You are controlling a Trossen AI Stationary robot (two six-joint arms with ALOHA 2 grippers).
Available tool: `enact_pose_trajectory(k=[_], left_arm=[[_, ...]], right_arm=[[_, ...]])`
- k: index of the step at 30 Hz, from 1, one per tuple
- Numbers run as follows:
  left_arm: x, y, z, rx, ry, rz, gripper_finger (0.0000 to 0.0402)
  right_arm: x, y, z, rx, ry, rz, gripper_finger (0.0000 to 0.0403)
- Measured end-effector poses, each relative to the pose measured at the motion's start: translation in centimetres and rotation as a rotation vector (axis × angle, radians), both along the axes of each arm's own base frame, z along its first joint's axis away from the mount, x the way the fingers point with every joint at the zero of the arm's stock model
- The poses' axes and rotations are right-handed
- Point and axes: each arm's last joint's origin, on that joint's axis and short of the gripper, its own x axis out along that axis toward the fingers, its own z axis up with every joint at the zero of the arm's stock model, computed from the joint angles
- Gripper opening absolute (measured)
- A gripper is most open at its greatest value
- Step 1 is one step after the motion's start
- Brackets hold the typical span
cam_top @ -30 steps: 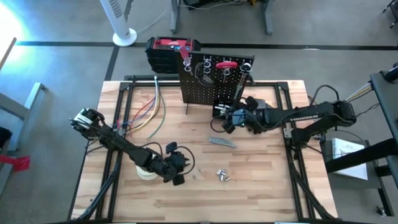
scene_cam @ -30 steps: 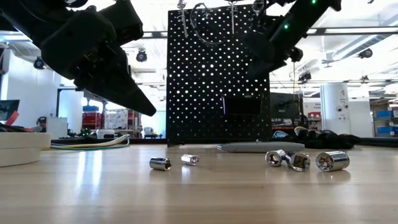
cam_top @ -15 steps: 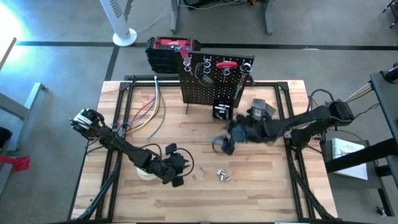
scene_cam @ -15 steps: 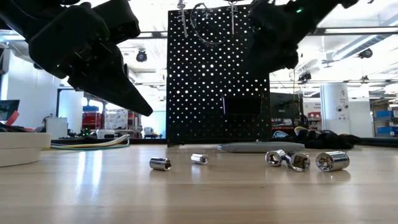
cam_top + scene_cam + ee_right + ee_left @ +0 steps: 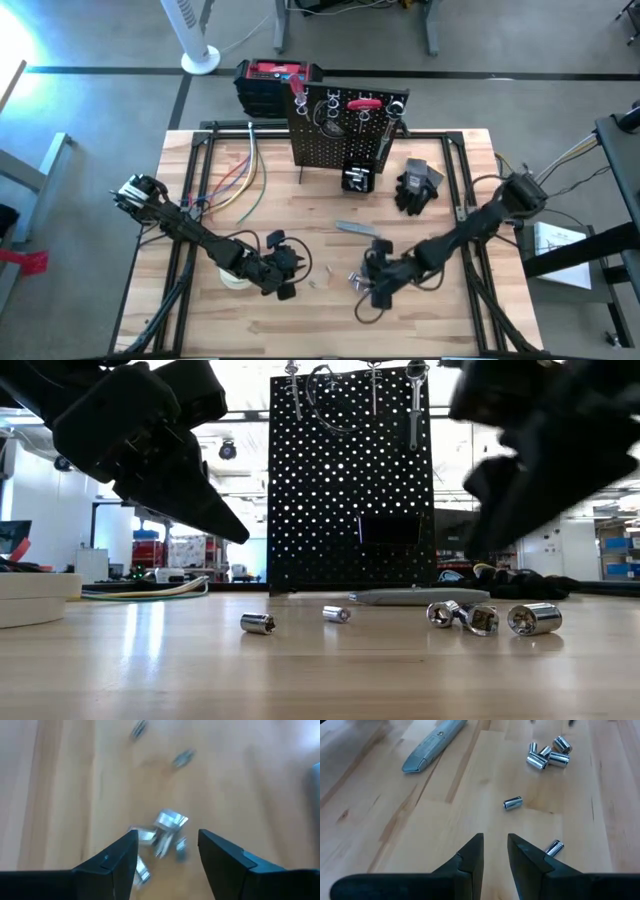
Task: Hang tools onto peg board
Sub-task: Put the socket into the black bin on the peg board
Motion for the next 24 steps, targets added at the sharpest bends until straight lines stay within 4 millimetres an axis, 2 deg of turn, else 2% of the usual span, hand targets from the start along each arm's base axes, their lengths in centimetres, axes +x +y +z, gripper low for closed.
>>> enact_pose_trajectory(k=[6, 11, 19, 24], left_arm=[[0.1, 0.0, 0.1, -0.003, -0.01, -0.002, 0.0077], [0.2, -0.1, 0.3, -0.008, -0.03, -0.005, 0.0077], [0.4, -0.1, 0.5, -0.013, -0.052, -0.01, 0.0077], [0.4, -0.1, 0.5, -0.013, -0.054, -0.01, 0.0077]], right_arm=[[-1.0, 2.4, -2.6, 0.021, 0.103, 0.101, 0.0214], [-1.0, 2.9, -3.7, 0.019, 0.127, 0.11, 0.0205], [-0.8, 2.8, -4.0, 0.03, 0.123, 0.063, 0.0162], [-0.6, 3.2, -3.8, 0.073, 0.096, 0.07, 0.0152]])
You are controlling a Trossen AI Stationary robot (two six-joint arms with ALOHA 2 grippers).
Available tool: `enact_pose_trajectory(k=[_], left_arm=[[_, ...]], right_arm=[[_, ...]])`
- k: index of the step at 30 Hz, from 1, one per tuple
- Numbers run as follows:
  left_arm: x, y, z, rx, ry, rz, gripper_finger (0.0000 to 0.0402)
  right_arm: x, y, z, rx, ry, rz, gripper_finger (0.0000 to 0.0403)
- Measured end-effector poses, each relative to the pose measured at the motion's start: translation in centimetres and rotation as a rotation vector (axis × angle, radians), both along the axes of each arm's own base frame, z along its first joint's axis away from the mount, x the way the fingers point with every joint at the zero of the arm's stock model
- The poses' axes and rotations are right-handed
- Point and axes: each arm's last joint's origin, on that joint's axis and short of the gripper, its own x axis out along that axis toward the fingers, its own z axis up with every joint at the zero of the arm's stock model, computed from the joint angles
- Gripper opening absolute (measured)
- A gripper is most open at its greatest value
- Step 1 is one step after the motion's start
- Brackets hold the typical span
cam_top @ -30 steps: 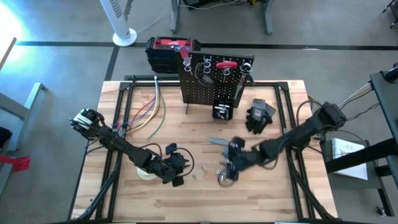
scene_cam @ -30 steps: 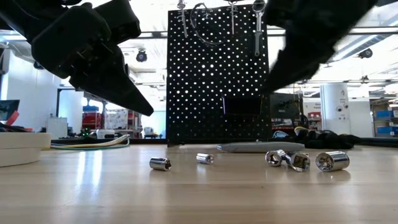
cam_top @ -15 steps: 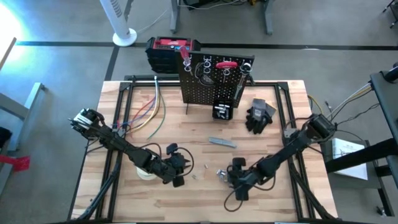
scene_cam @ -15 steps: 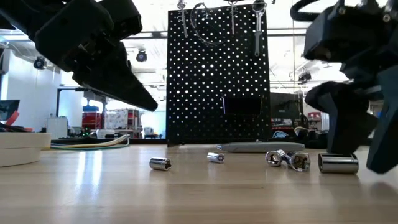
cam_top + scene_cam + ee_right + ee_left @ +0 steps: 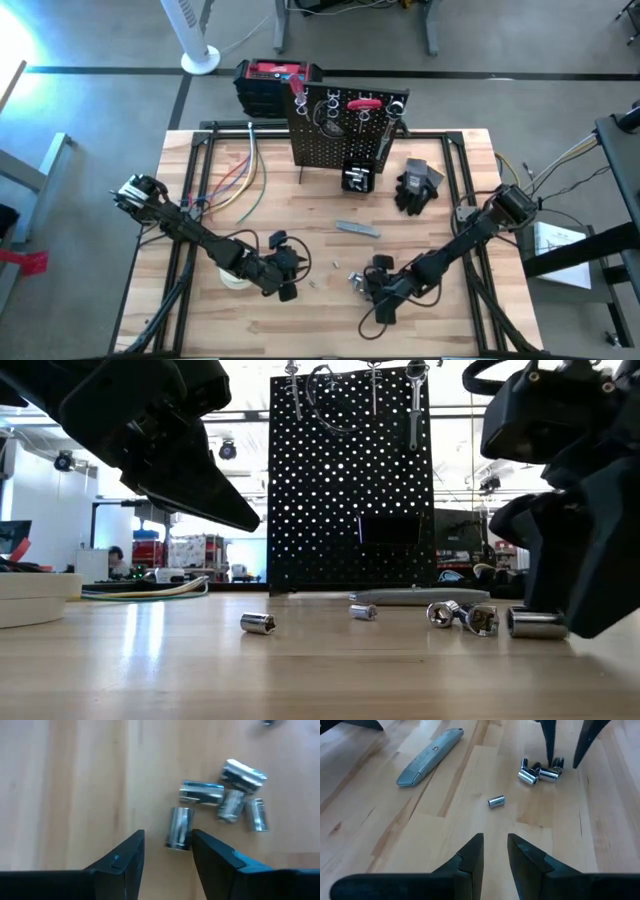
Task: Hang tools onto peg board
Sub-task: Put the socket into the black bin on the peg board
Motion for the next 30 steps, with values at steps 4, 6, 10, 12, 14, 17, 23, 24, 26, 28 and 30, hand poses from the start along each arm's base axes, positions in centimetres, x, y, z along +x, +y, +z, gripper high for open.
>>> enact_pose_trajectory(k=[4, 6, 10, 12, 14, 17, 23, 24, 26, 28, 30], left_arm=[[0.01, 0.02, 0.0, 0.0, 0.0, 0.0, 0.0077], [0.02, 0.03, 0.0, 0.001, 0.0, 0.0, 0.0077], [0.03, 0.04, 0.01, 0.001, 0.0, 0.0, 0.0077], [0.03, 0.04, 0.01, 0.005, 0.0, -0.002, 0.0077], [0.03, 0.04, 0.01, 0.005, 0.0, -0.003, 0.0077], [0.03, 0.04, 0.01, 0.005, 0.0, -0.003, 0.0077], [0.03, 0.04, 0.01, 0.007, 0.001, -0.005, 0.0077], [0.03, 0.04, 0.0, 0.007, 0.001, -0.005, 0.0077], [0.03, 0.04, 0.01, 0.007, 0.001, -0.005, 0.0077], [0.03, 0.04, 0.01, 0.007, 0.001, -0.005, 0.0077], [0.03, 0.03, 0.02, 0.007, 0.001, -0.005, 0.0077]], right_arm=[[-0.01, -0.02, -0.08, -0.003, 0.003, -0.001, 0.0149], [0.0, -0.1, -0.1, -0.014, 0.003, -0.004, 0.014], [0.04, -0.26, -0.11, -0.042, -0.012, -0.025, 0.0098], [0.05, -0.28, -0.1, -0.049, -0.016, -0.026, 0.0075], [0.06, -0.29, -0.1, -0.053, -0.018, -0.023, 0.0057], [0.08, -0.26, -0.08, -0.057, -0.022, -0.013, 0.0041], [0.11, -0.28, -0.06, -0.073, -0.033, -0.016, 0.0077], [0.12, -0.31, -0.05, -0.082, -0.039, -0.018, 0.009], [0.15, -0.35, -0.03, -0.1, -0.048, -0.017, 0.0116], [0.17, -0.35, -0.02, -0.111, -0.052, -0.002, 0.0142], [0.24, -0.33, 0.02, -0.11, -0.056, 0.014, 0.0163]])
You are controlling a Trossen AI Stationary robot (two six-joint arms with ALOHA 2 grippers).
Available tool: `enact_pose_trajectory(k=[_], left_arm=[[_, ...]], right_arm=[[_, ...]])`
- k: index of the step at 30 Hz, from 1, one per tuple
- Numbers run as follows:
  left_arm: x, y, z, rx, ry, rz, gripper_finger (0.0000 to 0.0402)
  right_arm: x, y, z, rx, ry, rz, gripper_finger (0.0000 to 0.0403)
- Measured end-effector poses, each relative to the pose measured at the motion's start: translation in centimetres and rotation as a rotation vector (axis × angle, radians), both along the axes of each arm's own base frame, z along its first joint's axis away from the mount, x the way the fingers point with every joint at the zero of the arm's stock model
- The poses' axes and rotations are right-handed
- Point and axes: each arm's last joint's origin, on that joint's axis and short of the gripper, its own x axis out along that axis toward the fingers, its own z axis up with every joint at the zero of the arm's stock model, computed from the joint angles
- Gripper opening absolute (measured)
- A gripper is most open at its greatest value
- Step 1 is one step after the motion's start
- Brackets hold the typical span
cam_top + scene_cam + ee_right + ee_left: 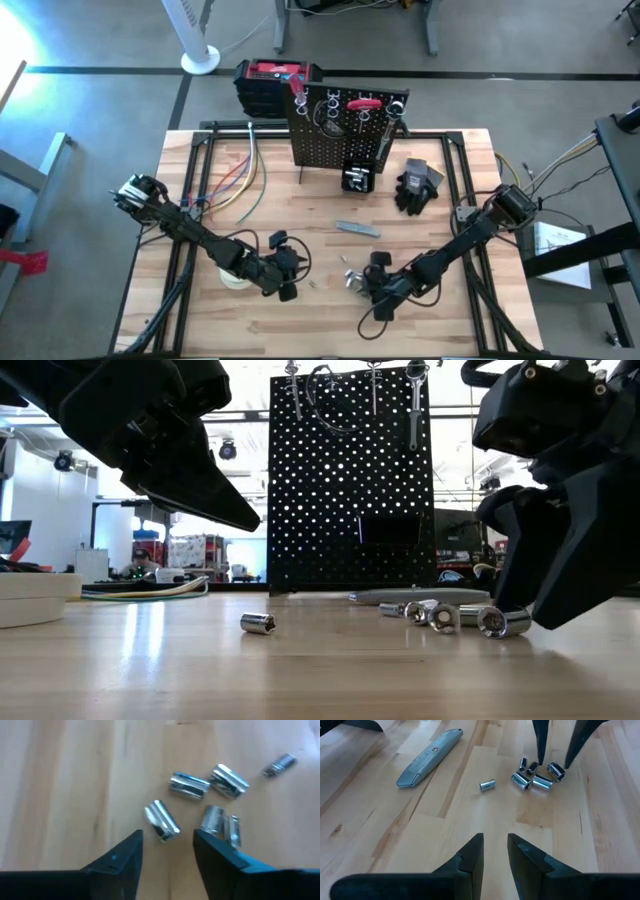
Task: Hang tools onto peg board
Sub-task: Put the socket into the black bin on the peg board
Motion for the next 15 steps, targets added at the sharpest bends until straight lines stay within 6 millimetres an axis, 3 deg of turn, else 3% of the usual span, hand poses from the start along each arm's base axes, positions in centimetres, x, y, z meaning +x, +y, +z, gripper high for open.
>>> enact_pose_trajectory(k=[5, 15], left_arm=[[0.0, 0.0, 0.0, 0.0, 0.0, 0.0, 0.0077], [0.0, 0.0, 0.0, 0.0, 0.0, 0.0, 0.0077]], right_arm=[[0.44, 0.22, 0.29, 0.019, -0.04, 0.053, 0.0184], [0.7, -0.11, 0.32, 0.007, -0.045, 0.06, 0.0155]])
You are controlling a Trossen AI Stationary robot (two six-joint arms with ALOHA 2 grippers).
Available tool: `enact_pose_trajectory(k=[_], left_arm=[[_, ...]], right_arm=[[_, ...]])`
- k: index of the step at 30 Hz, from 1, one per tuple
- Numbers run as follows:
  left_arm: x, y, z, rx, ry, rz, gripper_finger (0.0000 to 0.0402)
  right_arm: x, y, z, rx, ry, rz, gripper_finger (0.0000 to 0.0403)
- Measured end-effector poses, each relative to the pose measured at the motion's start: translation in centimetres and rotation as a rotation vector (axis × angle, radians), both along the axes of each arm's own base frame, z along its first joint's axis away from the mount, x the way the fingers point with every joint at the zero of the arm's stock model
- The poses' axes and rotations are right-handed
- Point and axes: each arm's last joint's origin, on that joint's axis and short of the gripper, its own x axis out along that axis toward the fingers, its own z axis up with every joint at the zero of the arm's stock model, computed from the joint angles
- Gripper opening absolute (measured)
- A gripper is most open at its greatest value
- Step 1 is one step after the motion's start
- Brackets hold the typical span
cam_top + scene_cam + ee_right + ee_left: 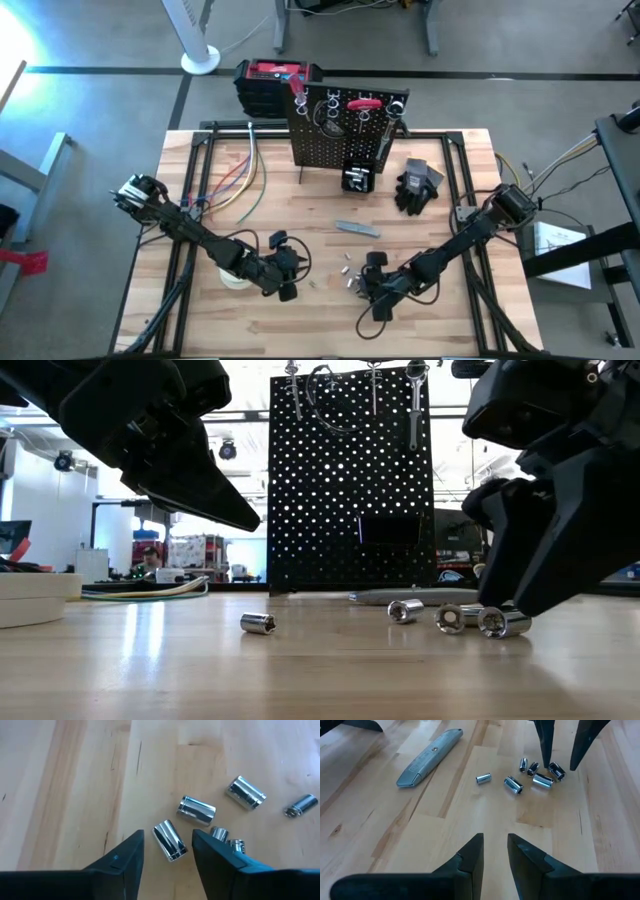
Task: Hang tools onto peg board
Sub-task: Put the socket into the black bin on the peg board
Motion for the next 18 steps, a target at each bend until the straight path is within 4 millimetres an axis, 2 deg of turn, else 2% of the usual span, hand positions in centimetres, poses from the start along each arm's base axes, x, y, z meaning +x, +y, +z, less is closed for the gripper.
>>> enact_pose_trajectory(k=[5, 13, 18], left_arm=[[0.0, 0.0, 0.0, 0.0, 0.0, 0.0, 0.0077], [0.0, 0.0, 0.0, 0.0, 0.0, 0.0, 0.0077], [0.0, 0.0, 0.0, 0.0, 0.0, 0.0, 0.0077]], right_arm=[[0.0, 0.0, -0.1, 0.007, 0.005, 0.005, 0.0149], [0.4, 0.2, -1.6, 0.005, 0.016, -0.021, 0.0148], [0.5, 0.2, -1.6, 0.036, 0.011, -0.054, 0.0113]])
